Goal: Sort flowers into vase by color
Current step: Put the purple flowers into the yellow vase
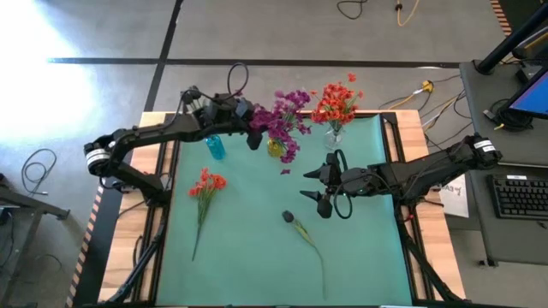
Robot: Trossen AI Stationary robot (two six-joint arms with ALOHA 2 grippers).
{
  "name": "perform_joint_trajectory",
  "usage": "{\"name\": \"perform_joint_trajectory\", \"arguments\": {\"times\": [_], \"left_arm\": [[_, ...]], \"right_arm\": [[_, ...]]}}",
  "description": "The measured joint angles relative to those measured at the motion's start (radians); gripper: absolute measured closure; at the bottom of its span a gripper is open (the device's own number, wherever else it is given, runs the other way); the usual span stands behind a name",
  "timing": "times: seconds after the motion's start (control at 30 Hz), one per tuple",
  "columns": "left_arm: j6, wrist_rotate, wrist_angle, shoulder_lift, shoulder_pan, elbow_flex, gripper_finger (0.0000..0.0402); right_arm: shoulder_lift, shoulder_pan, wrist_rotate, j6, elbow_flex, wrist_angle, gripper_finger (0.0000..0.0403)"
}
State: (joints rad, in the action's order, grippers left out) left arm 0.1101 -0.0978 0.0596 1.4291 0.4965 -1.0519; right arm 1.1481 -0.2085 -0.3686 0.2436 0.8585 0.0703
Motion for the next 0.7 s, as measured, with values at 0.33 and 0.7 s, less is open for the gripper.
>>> {"name": "perform_joint_trajectory", "arguments": {"times": [0.33, 0.7], "left_arm": [[0.003, 0.006, 0.141, -0.088, 0.001, 0.0, 0.0139], [0.032, 0.002, 0.205, -0.157, -0.005, 0.0, 0.0064]], "right_arm": [[0.0, 0.0, 0.0, 0.0, 0.0, 0.003, 0.0147], [0.0, 0.0, 0.001, 0.011, 0.0, 0.007, 0.0137]]}}
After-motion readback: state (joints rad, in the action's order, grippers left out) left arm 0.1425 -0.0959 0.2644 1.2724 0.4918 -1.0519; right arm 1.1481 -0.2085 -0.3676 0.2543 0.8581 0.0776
